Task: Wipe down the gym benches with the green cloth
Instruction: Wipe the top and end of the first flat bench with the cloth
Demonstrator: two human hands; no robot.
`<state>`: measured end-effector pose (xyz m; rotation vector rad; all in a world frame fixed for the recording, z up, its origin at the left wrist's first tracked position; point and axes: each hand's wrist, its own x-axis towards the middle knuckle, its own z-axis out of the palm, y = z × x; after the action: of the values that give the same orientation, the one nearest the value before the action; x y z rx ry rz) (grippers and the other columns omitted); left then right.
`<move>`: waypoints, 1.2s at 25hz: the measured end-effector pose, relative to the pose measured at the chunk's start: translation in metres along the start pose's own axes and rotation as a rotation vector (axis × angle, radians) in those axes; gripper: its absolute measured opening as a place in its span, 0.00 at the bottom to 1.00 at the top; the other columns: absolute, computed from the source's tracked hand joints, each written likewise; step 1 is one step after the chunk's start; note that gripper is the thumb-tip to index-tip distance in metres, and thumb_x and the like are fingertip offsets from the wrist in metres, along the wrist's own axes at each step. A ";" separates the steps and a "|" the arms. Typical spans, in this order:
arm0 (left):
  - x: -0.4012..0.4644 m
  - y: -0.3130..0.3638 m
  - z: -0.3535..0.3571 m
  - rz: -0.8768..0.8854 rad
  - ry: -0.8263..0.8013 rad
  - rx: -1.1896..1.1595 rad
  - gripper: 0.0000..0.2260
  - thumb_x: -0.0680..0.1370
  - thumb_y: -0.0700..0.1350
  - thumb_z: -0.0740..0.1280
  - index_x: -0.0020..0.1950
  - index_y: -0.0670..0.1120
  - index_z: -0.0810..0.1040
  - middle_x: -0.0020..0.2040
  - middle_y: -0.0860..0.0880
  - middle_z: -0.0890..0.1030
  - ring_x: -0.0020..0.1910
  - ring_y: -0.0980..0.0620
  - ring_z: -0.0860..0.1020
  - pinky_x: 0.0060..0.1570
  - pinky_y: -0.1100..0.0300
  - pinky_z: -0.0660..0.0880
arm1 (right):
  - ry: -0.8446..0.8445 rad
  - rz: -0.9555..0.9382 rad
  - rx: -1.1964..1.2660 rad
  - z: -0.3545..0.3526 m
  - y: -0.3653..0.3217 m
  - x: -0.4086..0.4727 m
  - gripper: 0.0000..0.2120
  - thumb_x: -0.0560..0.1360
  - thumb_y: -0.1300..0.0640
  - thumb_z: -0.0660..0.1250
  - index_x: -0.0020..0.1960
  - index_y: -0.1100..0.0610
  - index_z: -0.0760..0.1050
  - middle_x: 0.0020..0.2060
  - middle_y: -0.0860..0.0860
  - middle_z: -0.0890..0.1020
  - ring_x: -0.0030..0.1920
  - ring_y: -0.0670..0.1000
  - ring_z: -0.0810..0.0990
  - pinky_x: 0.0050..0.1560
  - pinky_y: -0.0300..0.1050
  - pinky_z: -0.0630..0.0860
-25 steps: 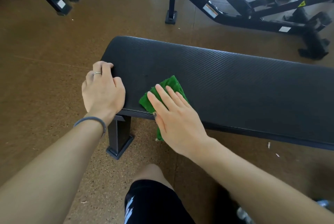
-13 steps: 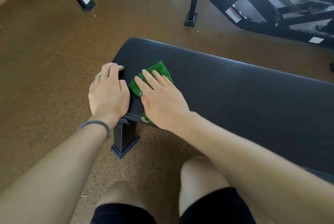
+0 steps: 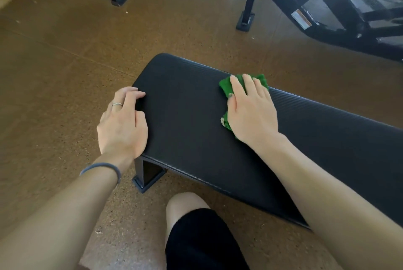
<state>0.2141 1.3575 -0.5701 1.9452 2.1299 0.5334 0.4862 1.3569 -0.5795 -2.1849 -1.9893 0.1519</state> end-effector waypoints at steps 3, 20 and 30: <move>0.002 0.000 0.002 -0.010 0.011 -0.015 0.18 0.80 0.40 0.56 0.67 0.53 0.72 0.73 0.60 0.68 0.62 0.46 0.74 0.54 0.44 0.76 | -0.037 0.018 0.023 0.005 -0.031 0.056 0.22 0.86 0.50 0.49 0.77 0.56 0.66 0.69 0.57 0.75 0.66 0.62 0.75 0.65 0.56 0.69; 0.005 -0.014 0.003 0.108 0.006 -0.099 0.21 0.79 0.46 0.51 0.70 0.53 0.72 0.74 0.58 0.70 0.69 0.52 0.72 0.63 0.49 0.71 | -0.052 -0.021 0.009 0.029 -0.143 0.112 0.25 0.85 0.49 0.51 0.80 0.58 0.60 0.74 0.58 0.70 0.72 0.61 0.70 0.71 0.55 0.63; -0.001 -0.060 -0.009 -0.705 -0.466 -1.206 0.23 0.87 0.53 0.50 0.59 0.47 0.84 0.55 0.43 0.87 0.54 0.46 0.85 0.55 0.53 0.80 | -0.176 -0.635 0.036 0.018 -0.160 -0.056 0.27 0.85 0.49 0.51 0.83 0.51 0.56 0.83 0.53 0.57 0.82 0.57 0.55 0.82 0.54 0.54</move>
<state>0.1560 1.3520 -0.5862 0.5396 1.4200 0.8121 0.3215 1.3160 -0.5670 -1.4584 -2.6360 0.2890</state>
